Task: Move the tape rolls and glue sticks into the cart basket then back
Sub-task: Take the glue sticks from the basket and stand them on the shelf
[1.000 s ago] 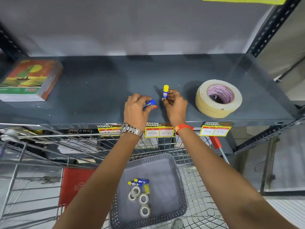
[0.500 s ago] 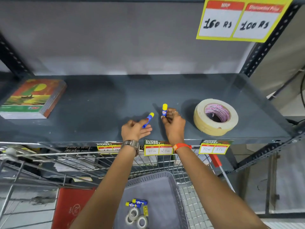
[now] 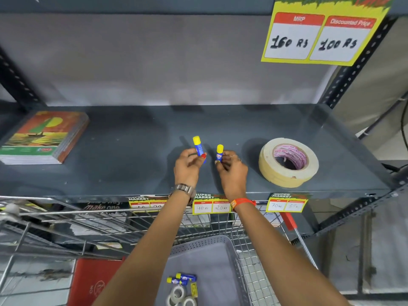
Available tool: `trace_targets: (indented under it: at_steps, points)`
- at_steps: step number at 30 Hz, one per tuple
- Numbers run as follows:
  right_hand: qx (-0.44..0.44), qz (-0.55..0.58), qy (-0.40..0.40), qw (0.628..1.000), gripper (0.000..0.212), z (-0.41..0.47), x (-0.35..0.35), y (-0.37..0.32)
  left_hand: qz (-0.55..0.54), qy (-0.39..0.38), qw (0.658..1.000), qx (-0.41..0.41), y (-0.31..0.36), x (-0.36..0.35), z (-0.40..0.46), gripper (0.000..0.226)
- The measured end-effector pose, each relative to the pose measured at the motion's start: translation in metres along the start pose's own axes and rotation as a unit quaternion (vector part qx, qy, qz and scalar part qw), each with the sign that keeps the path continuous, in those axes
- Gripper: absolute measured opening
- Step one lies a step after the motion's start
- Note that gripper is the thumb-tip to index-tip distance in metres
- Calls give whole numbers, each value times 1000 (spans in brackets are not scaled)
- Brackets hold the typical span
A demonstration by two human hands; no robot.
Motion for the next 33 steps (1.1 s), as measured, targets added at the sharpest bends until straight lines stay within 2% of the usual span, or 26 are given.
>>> trace_targets:
  at_steps: [2,4,7,27,29,31,33]
  points:
    - [7,-11,5,1000,21,-1,1,-1,144,29,989,-34,2,2,5,21]
    - [14,-23,9,1000,21,-1,3,-3,283,39,956,-69,6,2,6,20]
    - [19,-34,10,999,20,-1,3,-3,360,47,926,-100,9,2,7,22]
    - [23,-47,16,998,21,9,-6,5,349,28,932,-98,2,-3,14,20]
    - [30,-52,11,998,23,10,-7,6,355,10,930,-93,0,-4,13,29]
    - [53,-56,10,997,32,5,-4,-1,359,-3,929,-91,4,-3,9,50]
    - [99,-49,49,993,45,-10,8,-11,367,2,926,-91,5,7,-5,67]
Point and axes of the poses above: each hand's wrist, its own z-axis towards the middle knuckle, its own x-axis out of the back of the hand, y = z × x, the point moved 10 cm from there along z, towards the middle knuckle, and after that the axes turned 5 degrees about -x, right-handed, at the moved point
